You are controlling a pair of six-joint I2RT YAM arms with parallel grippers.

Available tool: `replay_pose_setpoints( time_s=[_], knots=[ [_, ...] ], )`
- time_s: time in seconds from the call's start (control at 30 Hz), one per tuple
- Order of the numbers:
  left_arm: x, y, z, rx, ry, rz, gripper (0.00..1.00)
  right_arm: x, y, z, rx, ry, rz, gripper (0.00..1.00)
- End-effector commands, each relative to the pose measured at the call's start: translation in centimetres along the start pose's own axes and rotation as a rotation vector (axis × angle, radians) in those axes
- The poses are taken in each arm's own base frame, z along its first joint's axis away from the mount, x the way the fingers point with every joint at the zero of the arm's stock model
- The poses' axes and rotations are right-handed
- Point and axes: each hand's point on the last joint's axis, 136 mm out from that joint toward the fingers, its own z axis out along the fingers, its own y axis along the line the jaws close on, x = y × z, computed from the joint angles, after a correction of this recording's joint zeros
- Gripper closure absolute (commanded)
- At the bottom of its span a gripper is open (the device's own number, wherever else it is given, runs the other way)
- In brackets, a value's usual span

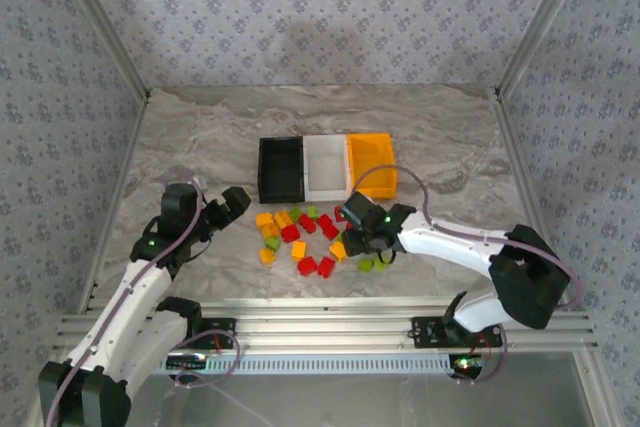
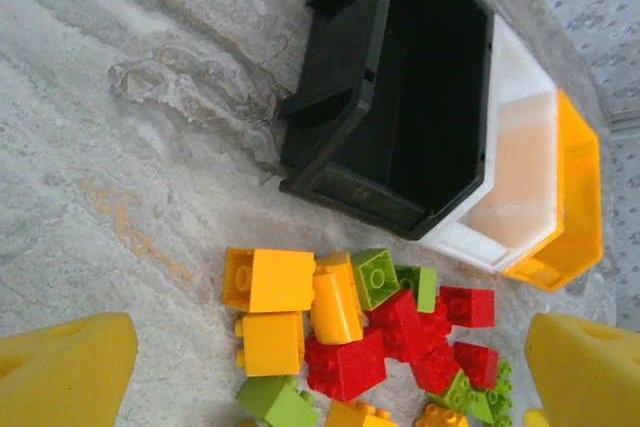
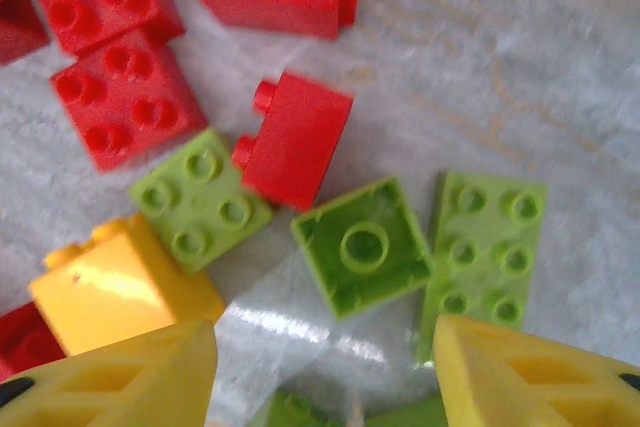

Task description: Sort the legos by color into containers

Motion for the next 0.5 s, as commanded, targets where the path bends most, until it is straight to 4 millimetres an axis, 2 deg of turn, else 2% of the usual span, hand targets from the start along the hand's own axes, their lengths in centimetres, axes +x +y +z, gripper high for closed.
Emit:
replay_pose_setpoints(
  time_s=[0.0,0.23,0.47],
  knots=[
    [0.0,-0.9,-0.3,0.016,0.019,0.034,0.00,-0.7,-1.6,0.5,0.076,0.044,-0.074,0.42],
    [0.2,-0.5,0.2,0.000,0.034,0.032,0.00,-1.0,-3.3,1.3,0.162,0.112,-0.138,0.46],
    [0.0,-0.6,0.5,-0.009,0.047,0.041,0.00,-1.8,-2.2,1.7,0.146,0.110,-0.191,0.43]
  ],
)
